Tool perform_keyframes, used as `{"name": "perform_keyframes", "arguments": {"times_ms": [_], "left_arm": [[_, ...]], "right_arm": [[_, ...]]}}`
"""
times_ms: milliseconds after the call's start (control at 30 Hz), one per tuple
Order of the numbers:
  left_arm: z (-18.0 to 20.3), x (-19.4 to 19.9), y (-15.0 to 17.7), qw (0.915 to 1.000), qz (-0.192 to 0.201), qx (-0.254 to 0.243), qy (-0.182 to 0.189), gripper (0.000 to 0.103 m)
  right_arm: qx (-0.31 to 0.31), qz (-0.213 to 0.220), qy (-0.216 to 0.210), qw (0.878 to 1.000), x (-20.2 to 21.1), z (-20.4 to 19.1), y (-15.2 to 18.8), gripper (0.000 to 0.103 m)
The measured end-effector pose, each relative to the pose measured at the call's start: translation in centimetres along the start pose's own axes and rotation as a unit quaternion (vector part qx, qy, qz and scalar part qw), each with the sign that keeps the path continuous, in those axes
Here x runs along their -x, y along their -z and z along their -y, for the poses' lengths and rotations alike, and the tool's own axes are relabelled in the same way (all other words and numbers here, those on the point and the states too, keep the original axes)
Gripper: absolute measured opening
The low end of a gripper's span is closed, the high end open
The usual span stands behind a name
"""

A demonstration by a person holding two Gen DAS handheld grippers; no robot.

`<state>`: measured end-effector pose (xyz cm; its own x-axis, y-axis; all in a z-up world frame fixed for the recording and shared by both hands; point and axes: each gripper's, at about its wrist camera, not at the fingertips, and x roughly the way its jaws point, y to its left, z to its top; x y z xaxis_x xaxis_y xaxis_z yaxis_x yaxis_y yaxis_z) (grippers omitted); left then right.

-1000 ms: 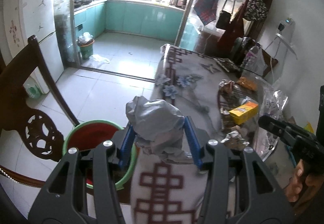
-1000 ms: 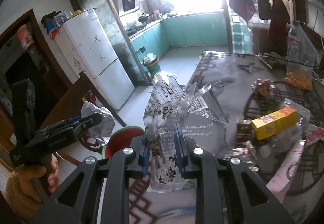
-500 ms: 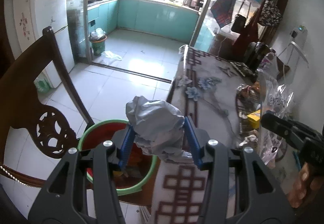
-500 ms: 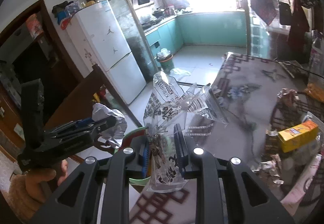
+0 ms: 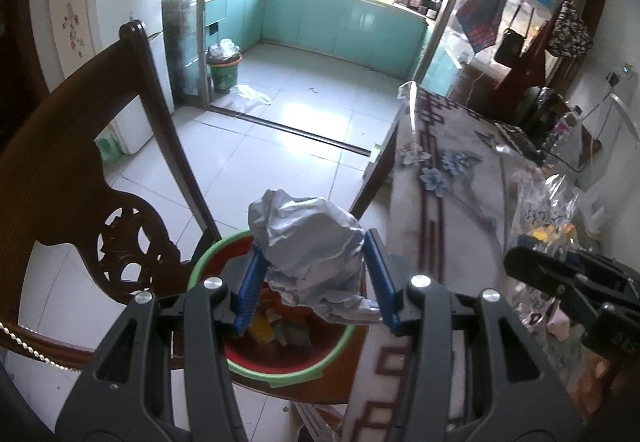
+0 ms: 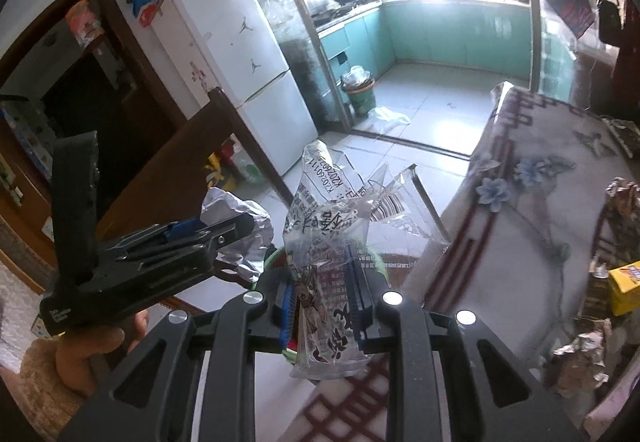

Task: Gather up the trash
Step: 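Carry the foil and clear wrapper toward the red bucket, then open the left tool over the bucket while the right tool opens to drop the wrapper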

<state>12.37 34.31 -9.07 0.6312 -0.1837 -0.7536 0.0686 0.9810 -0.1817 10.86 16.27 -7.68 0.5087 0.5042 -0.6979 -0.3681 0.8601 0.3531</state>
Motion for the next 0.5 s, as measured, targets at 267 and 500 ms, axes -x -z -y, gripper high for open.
{"name": "perform_keyframes", "arguments": {"times_ms": [267,500], "left_arm": [[-2.2,-1.7,-0.5,0.9997,-0.015,0.014,-0.014,0.047],[-3.1,-2.9,-0.8,0.9993,-0.023,0.023,-0.019,0.047]], "right_arm": [[0.0,-0.033,-0.013,0.999,-3.2,-0.7,-0.3,0.022],[0.003,-0.054,-0.027,0.998,-5.2,-1.5,-0.9,0.022]]}}
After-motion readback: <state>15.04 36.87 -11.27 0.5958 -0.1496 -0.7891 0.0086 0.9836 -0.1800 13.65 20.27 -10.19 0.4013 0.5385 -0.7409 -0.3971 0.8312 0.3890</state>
